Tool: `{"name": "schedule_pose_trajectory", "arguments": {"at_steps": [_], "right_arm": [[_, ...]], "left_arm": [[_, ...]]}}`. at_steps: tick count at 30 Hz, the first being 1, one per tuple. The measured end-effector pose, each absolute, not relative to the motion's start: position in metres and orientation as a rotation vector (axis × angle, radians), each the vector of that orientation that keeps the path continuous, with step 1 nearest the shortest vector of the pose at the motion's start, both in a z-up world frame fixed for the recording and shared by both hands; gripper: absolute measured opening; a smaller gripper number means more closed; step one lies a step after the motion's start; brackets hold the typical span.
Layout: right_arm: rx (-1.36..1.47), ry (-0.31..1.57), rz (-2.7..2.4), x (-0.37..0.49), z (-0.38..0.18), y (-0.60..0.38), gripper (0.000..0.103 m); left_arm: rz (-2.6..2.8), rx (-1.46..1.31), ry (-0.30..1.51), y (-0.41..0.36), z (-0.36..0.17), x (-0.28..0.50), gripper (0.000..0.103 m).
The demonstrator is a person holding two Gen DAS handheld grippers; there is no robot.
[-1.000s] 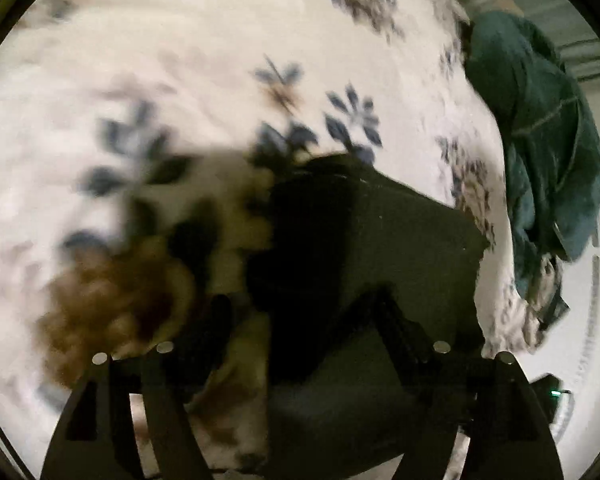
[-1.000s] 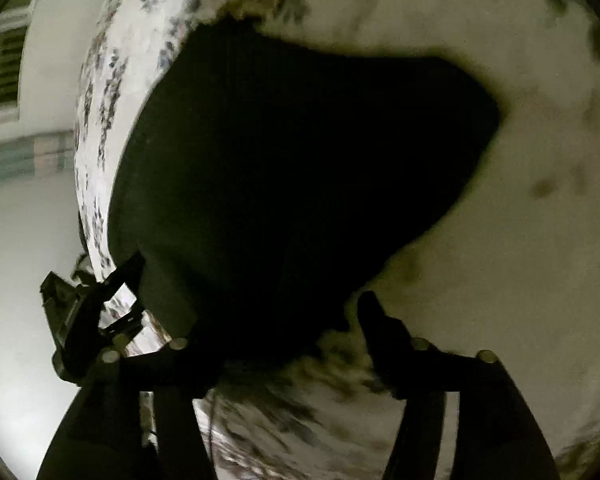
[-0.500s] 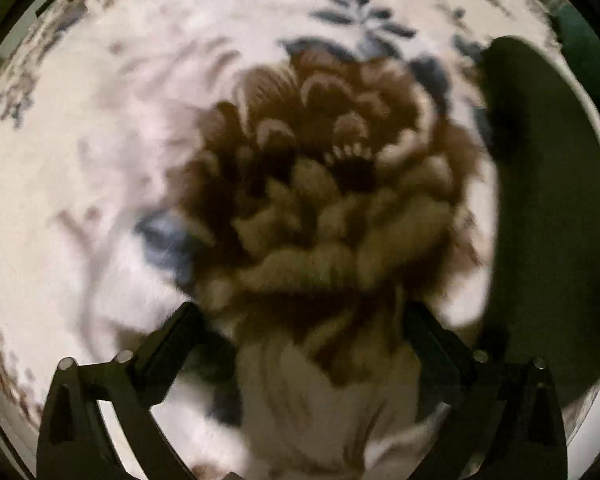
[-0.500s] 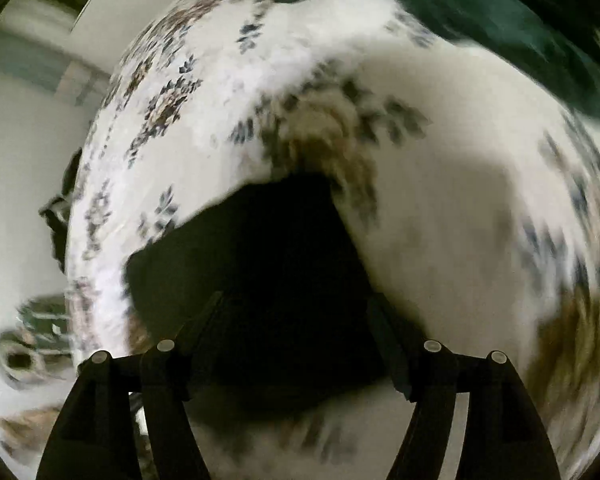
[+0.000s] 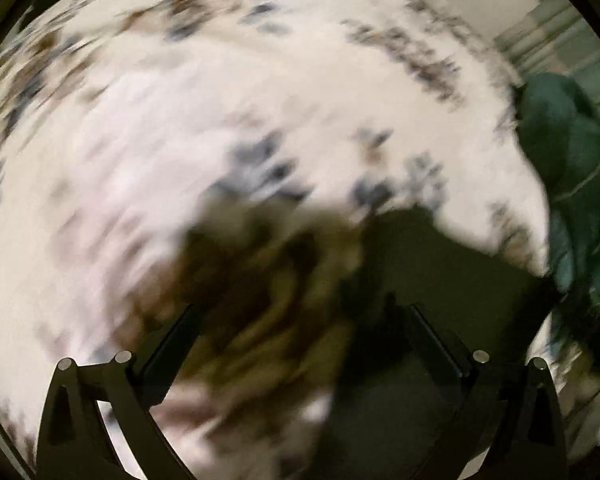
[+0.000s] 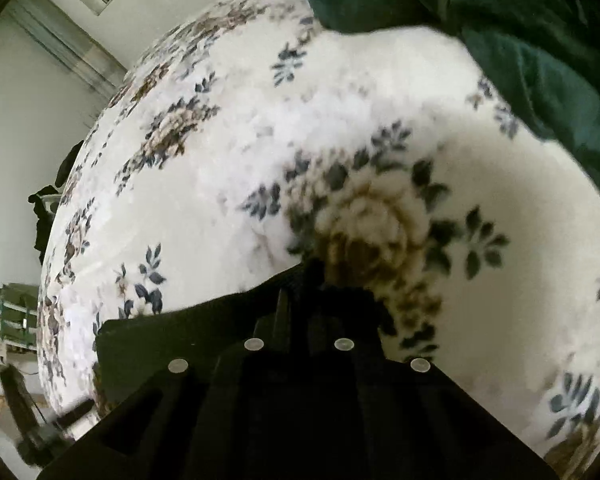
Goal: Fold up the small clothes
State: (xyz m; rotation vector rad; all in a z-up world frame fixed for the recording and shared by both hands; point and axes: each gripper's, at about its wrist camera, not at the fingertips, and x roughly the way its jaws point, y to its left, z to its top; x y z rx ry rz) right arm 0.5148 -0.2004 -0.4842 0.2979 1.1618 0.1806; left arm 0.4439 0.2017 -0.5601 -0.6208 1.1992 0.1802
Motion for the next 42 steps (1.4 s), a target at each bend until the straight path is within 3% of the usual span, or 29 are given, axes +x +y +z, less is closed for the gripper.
{"name": "schedule_pose_trajectory", "arguments": {"at_steps": [2, 3, 4, 5, 6, 9, 14, 15, 16, 17, 18, 19, 20, 28, 29, 30, 36, 42], "right_arm": [[0.310, 1.169, 0.172, 0.520, -0.484, -0.203, 0.005], [0.315, 1.170, 0.170, 0.521, -0.484, -0.204, 0.005], [0.320, 1.173, 0.163, 0.524, -0.485, -0.205, 0.005], [0.324, 1.173, 0.150, 0.526, -0.486, -0.206, 0.005], [0.327, 1.173, 0.135, 0.527, -0.486, -0.208, 0.005], [0.324, 1.179, 0.095, 0.533, -0.494, -0.214, 0.005], [0.368, 1.332, 0.143, 0.547, -0.536, -0.221, 0.005], [0.410, 1.371, 0.172, 0.547, -0.540, -0.226, 0.010], [0.444, 1.406, 0.183, 0.544, -0.540, -0.232, 0.015], [0.470, 1.417, 0.192, 0.538, -0.537, -0.239, 0.028], [0.494, 1.410, 0.209, 0.528, -0.530, -0.249, 0.041], [0.505, 1.407, 0.211, 0.514, -0.523, -0.260, 0.046], [0.508, 1.412, 0.203, 0.500, -0.519, -0.268, 0.051], [0.550, 1.513, 0.150, 0.390, -0.541, -0.289, 0.051], [0.556, 1.504, 0.148, 0.384, -0.546, -0.288, 0.036], [0.539, 1.501, 0.139, 0.378, -0.550, -0.284, 0.011], [0.441, 1.337, 0.060, 0.349, -0.518, -0.281, 0.007], [0.484, 1.451, -0.001, 0.354, -0.552, -0.293, 0.006]], "left_arm": [[0.106, -0.613, 1.211, 0.189, -0.569, 0.488, 0.103], [0.075, -0.607, 1.207, 0.182, -0.576, 0.507, 0.092], [0.057, -0.603, 1.205, 0.183, -0.581, 0.516, 0.050], [0.038, -0.594, 1.214, 0.180, -0.587, 0.529, 0.023], [0.038, -0.584, 1.230, 0.179, -0.592, 0.537, 0.016], [0.049, -0.532, 1.237, 0.182, -0.592, 0.545, 0.008], [0.047, -0.555, 1.274, 0.190, -0.581, 0.526, 0.009], [0.040, -0.563, 1.271, 0.191, -0.577, 0.520, 0.011], [0.044, -0.564, 1.269, 0.193, -0.571, 0.513, 0.023], [0.062, -0.552, 1.256, 0.195, -0.563, 0.503, 0.035], [0.079, -0.545, 1.242, 0.196, -0.556, 0.493, 0.074], [0.092, -0.545, 1.240, 0.197, -0.550, 0.474, 0.103], [0.105, -0.543, 1.242, 0.198, -0.548, 0.457, 0.103], [0.267, -0.512, 1.459, 0.184, -0.608, 0.329, 0.103], [0.288, -0.499, 1.472, 0.182, -0.619, 0.323, 0.103], [0.295, -0.482, 1.460, 0.180, -0.623, 0.322, 0.103], [0.380, -0.446, 1.500, 0.172, -0.636, 0.337, 0.103], [0.374, -0.528, 1.530, 0.183, -0.630, 0.344, 0.103]]}}
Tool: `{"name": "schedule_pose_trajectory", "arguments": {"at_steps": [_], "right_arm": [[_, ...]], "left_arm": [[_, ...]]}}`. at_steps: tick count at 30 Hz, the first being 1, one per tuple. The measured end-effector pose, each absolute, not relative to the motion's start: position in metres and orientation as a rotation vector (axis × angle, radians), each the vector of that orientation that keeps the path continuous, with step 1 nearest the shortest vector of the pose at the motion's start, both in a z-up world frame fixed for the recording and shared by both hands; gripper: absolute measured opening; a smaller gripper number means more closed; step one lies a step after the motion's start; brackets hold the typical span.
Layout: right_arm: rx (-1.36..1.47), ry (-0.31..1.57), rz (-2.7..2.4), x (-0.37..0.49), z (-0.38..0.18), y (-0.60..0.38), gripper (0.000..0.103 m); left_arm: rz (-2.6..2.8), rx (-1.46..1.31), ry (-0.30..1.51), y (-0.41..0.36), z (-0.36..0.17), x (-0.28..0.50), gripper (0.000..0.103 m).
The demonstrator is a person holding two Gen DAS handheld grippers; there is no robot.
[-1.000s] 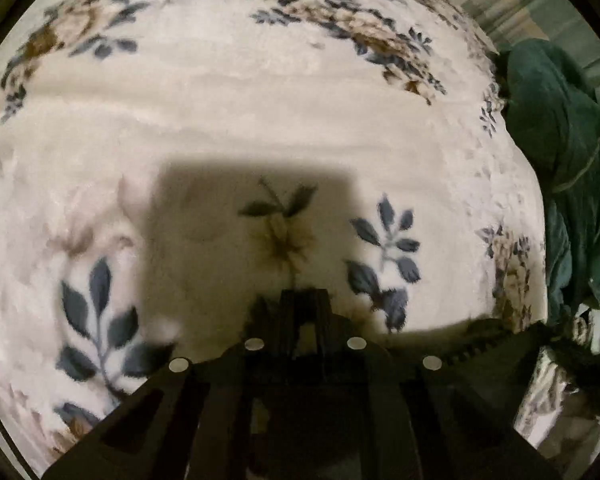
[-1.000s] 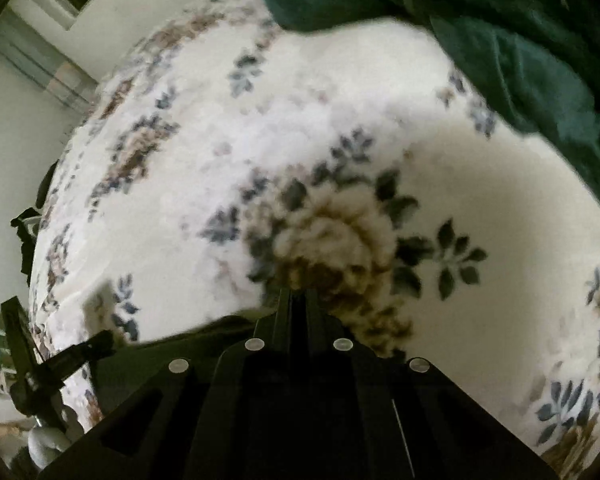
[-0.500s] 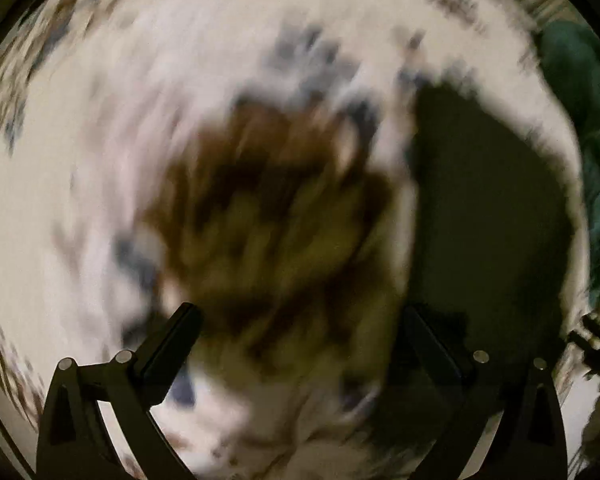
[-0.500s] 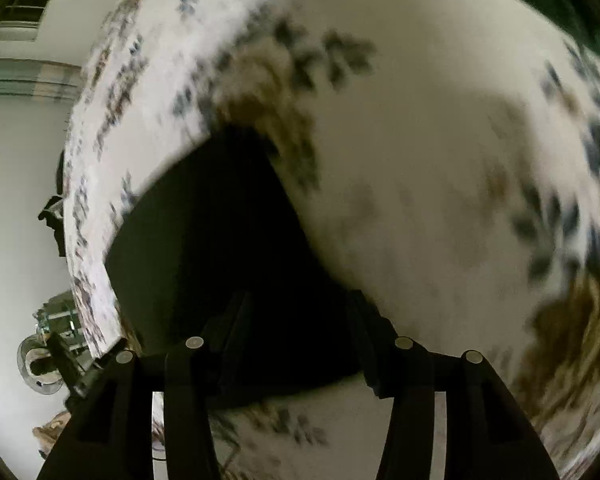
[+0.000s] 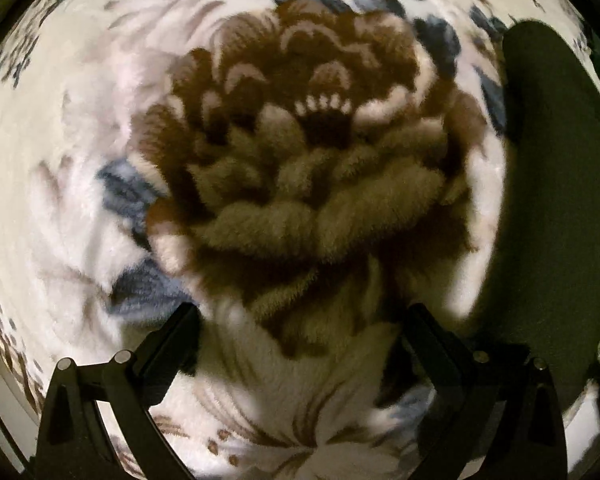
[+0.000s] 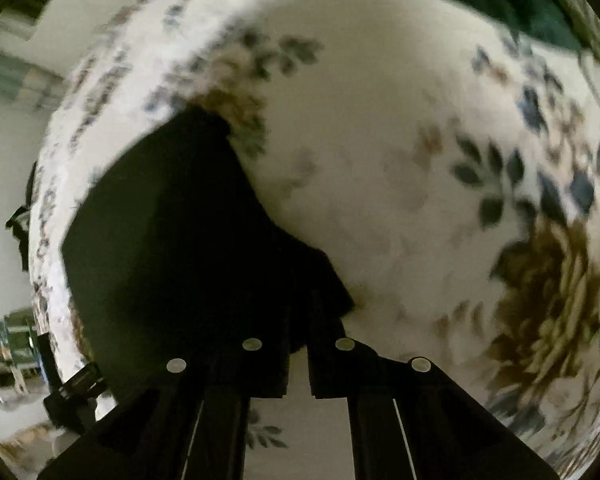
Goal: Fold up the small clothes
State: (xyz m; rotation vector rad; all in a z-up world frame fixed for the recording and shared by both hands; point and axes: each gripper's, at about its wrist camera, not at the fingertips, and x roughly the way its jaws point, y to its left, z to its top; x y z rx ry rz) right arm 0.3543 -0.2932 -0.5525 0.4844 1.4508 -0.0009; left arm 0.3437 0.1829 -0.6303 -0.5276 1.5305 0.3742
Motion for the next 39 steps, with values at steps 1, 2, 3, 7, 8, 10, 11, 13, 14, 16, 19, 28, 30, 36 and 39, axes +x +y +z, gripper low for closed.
{"name": "schedule_pose_trajectory", "arguments": {"at_steps": [1, 2, 3, 7, 8, 10, 11, 13, 14, 16, 19, 28, 30, 36, 39], "right_arm": [[0.514, 1.483, 0.010, 0.358, -0.562, -0.295, 0.007], [0.542, 1.507, 0.036, 0.361, -0.566, -0.298, 0.008], [0.579, 1.516, 0.071, 0.366, -0.567, -0.302, 0.015], [0.638, 1.450, 0.192, 0.391, -0.555, -0.324, 0.086], [0.656, 1.448, 0.245, 0.400, -0.558, -0.326, 0.089], [0.688, 1.486, 0.357, 0.426, -0.576, -0.320, 0.089], [0.693, 1.518, 0.391, 0.437, -0.587, -0.315, 0.089], [0.707, 1.574, 0.469, 0.451, -0.610, -0.301, 0.089], [0.699, 1.592, 0.509, 0.458, -0.619, -0.293, 0.090], [0.704, 1.585, 0.589, 0.465, -0.623, -0.283, 0.091], [0.784, 1.581, 0.738, 0.469, -0.624, -0.271, 0.089], [0.650, 1.651, 0.822, 0.465, -0.626, -0.190, 0.057], [0.680, 1.632, 0.780, 0.461, -0.622, -0.194, 0.037], [0.721, 1.572, 0.680, 0.446, -0.587, -0.203, 0.027], [0.761, 1.536, 0.672, 0.448, -0.566, -0.207, 0.026]], "left_arm": [[0.368, -0.549, 1.518, 0.187, -0.625, 0.345, 0.103], [0.348, -0.579, 1.484, 0.189, -0.617, 0.347, 0.103], [0.329, -0.597, 1.457, 0.192, -0.610, 0.349, 0.103], [0.127, -0.692, 1.317, 0.187, -0.591, 0.374, 0.103], [0.046, -0.729, 1.291, 0.183, -0.592, 0.384, 0.103], [-0.093, -0.808, 1.255, 0.170, -0.603, 0.401, 0.103], [-0.133, -0.827, 1.255, 0.166, -0.609, 0.409, 0.103], [-0.167, -0.827, 1.285, 0.163, -0.626, 0.428, 0.103], [-0.166, -0.818, 1.293, 0.162, -0.630, 0.434, 0.103], [-0.174, -0.811, 1.292, 0.160, -0.631, 0.438, 0.103], [-0.204, -0.803, 1.295, 0.157, -0.625, 0.442, 0.103], [-0.233, -0.750, 1.229, 0.148, -0.610, 0.437, 0.071], [-0.227, -0.704, 1.222, 0.145, -0.600, 0.438, 0.031], [-0.265, -0.686, 1.223, 0.142, -0.571, 0.450, 0.025], [-0.294, -0.678, 1.223, 0.146, -0.556, 0.470, 0.025]]}}
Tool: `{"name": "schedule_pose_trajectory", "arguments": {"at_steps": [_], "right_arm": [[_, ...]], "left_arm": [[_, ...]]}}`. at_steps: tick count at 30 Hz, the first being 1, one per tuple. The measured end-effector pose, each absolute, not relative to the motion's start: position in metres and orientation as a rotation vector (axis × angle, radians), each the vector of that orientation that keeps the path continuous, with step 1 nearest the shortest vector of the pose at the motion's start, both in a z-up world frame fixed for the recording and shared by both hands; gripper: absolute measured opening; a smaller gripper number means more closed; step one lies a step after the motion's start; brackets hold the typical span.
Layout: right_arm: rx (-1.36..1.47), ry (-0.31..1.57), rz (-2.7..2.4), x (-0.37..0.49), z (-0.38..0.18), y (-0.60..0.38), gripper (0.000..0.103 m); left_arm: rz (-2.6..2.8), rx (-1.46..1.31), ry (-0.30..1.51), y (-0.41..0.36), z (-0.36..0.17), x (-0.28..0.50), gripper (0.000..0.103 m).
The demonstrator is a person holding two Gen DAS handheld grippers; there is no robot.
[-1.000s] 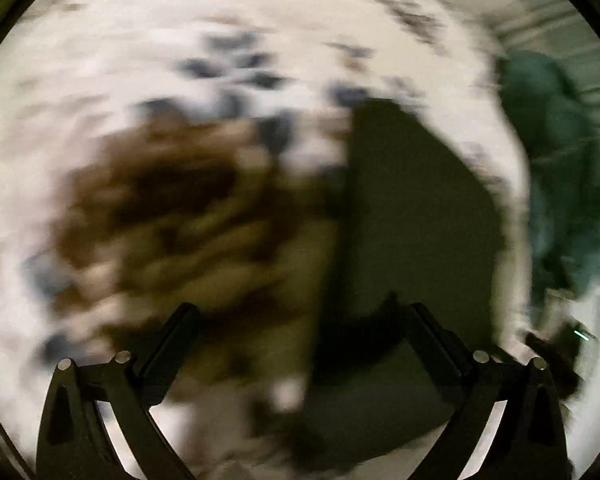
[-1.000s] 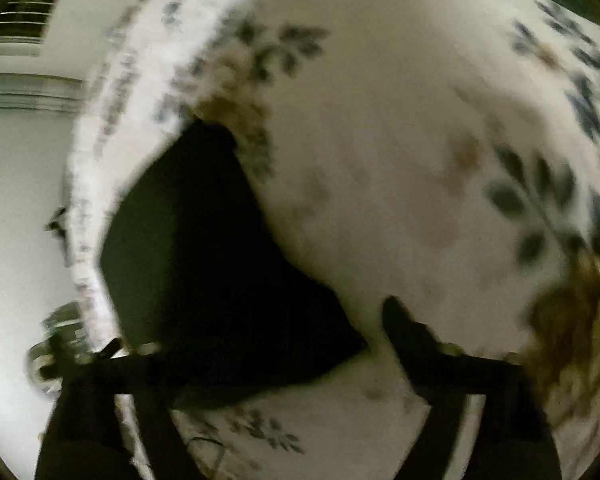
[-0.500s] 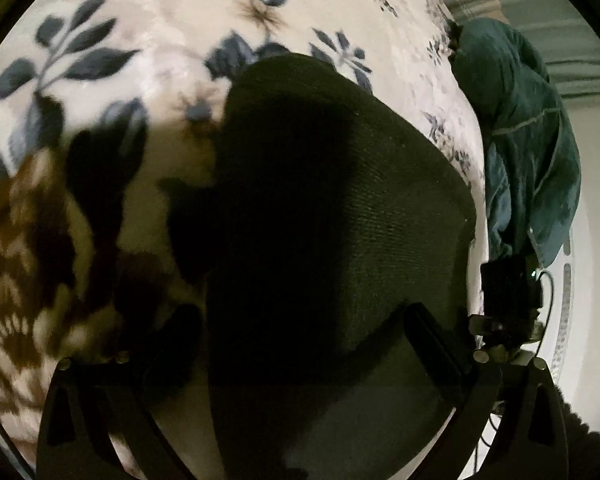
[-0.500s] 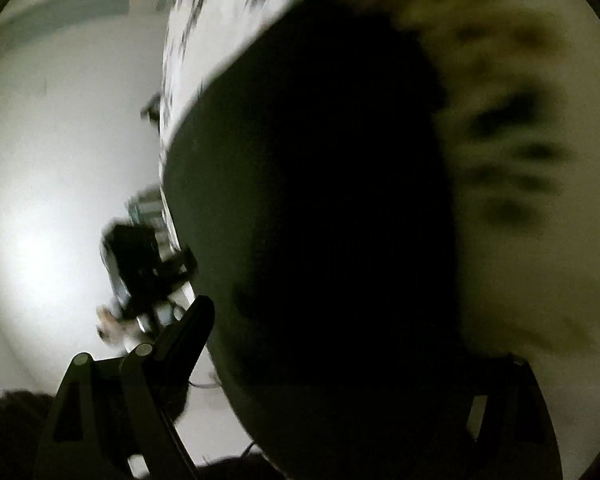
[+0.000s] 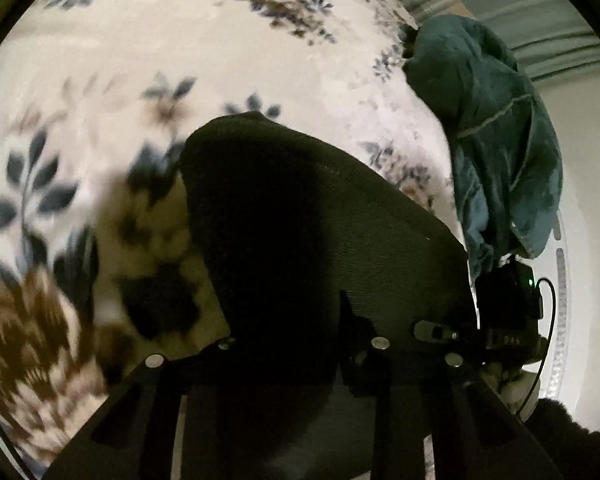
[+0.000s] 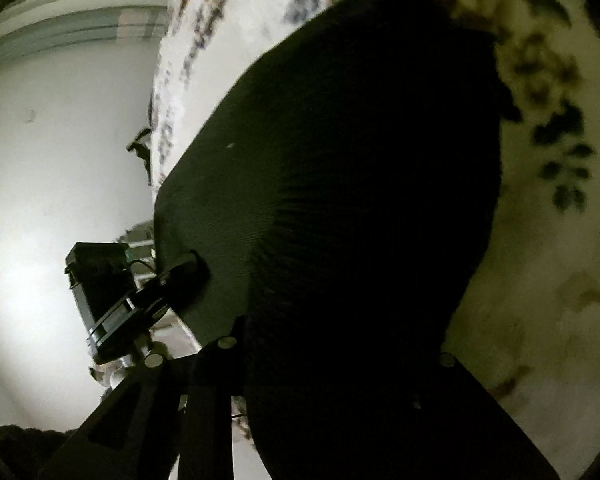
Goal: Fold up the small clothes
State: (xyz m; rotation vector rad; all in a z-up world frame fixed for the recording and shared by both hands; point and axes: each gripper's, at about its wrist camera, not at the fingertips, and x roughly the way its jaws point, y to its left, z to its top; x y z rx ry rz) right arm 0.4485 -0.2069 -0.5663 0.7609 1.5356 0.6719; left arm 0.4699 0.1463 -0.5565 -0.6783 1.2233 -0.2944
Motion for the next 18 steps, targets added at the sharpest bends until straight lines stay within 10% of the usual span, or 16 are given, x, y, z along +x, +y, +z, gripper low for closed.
{"name": "schedule_pose_trajectory", "arguments": {"at_steps": [18], "right_arm": [[0.815, 1.346, 0.430, 0.685, -0.535, -0.225, 0.026]], "left_arm": [[-0.365, -0.408, 1.274, 0.136, -0.552, 0.762, 0.026]]}}
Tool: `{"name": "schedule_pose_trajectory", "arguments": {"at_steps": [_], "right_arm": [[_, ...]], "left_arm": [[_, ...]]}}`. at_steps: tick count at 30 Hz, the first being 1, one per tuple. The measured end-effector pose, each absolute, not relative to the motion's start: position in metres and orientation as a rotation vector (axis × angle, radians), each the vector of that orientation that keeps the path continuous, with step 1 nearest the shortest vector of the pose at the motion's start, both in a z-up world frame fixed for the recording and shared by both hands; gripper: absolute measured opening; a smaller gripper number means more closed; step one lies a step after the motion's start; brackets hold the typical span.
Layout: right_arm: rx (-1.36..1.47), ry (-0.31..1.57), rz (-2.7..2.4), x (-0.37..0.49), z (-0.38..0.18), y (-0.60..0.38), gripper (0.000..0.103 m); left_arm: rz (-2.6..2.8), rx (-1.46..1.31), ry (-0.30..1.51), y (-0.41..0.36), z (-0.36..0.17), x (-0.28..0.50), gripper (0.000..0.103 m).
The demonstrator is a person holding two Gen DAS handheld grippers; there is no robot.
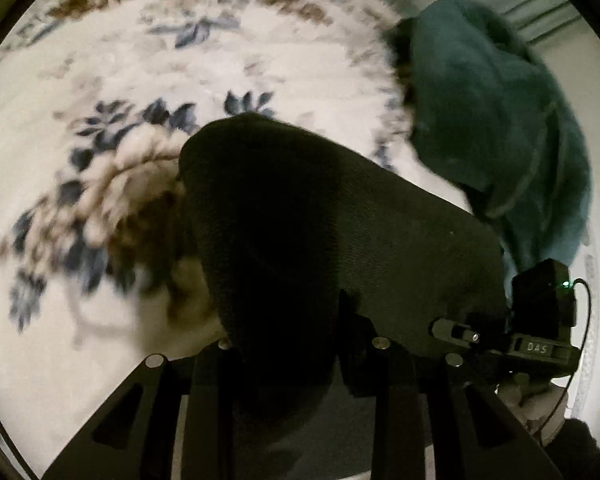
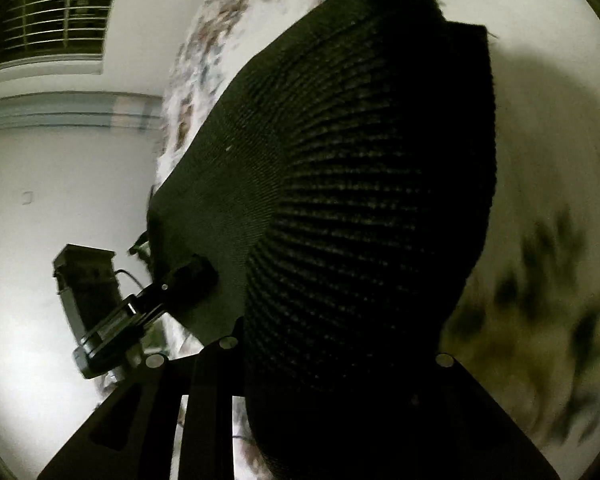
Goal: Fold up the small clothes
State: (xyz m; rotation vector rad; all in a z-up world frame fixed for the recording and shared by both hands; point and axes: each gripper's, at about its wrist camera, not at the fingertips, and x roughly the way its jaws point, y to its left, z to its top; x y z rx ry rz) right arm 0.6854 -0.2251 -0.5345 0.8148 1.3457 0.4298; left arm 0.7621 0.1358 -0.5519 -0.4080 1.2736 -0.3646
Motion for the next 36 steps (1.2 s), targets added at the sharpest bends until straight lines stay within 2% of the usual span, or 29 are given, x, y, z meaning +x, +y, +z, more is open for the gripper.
{"name": "schedule_pose_trajectory", "arguments": {"at_steps": [2, 4, 5, 6, 8, 9, 11, 13, 14, 15, 16, 21, 29, 36], "right_arm": [[0.787, 1.367, 0.393, 0.704, -0.545, -0.231, 0.026], [0.751, 1.414, 0.375, 0.719, -0.552, -0.249, 0.026], [0.730, 1.430, 0.360, 0.719, -0.552, -0.245, 0.030], [0.699, 1.442, 0.334, 0.721, -0.549, -0.249, 0.041], [0.616, 1.440, 0.289, 0.714, -0.540, -0.254, 0.050], [0.538, 1.436, 0.254, 0.708, -0.532, -0.259, 0.057], [0.406, 1.432, 0.201, 0.698, -0.531, -0.269, 0.058], [0.310, 1.442, 0.171, 0.674, -0.533, -0.283, 0.067], [0.277, 1.437, 0.154, 0.664, -0.532, -0.285, 0.074], [0.250, 1.429, 0.137, 0.656, -0.533, -0.289, 0.076], [0.228, 1.425, 0.120, 0.647, -0.532, -0.292, 0.077], [0.035, 1.358, -0.066, 0.618, -0.508, -0.265, 0.103], [-0.085, 1.195, -0.216, 0.564, -0.452, -0.243, 0.103], [-0.086, 1.107, -0.247, 0.524, -0.372, -0.204, 0.103]], "left_arm": [[-0.343, -0.416, 1.341, 0.139, -0.579, 0.778, 0.033], [-0.328, -0.460, 1.370, 0.146, -0.595, 0.782, 0.048], [-0.335, -0.486, 1.377, 0.149, -0.599, 0.782, 0.048], [-0.344, -0.501, 1.376, 0.151, -0.600, 0.781, 0.049], [-0.340, -0.502, 1.379, 0.152, -0.597, 0.774, 0.053], [-0.330, -0.504, 1.386, 0.153, -0.595, 0.774, 0.058], [-0.294, -0.482, 1.387, 0.155, -0.589, 0.767, 0.068], [-0.258, -0.430, 1.360, 0.153, -0.580, 0.758, 0.091], [-0.230, -0.399, 1.345, 0.150, -0.575, 0.753, 0.094], [-0.207, -0.373, 1.327, 0.148, -0.570, 0.745, 0.097], [-0.189, -0.352, 1.315, 0.147, -0.568, 0.739, 0.098], [-0.063, -0.126, 1.222, 0.123, -0.549, 0.703, 0.102], [-0.042, -0.033, 1.209, 0.084, -0.523, 0.649, 0.103], [0.032, -0.030, 1.103, 0.072, -0.443, 0.595, 0.103]]}}
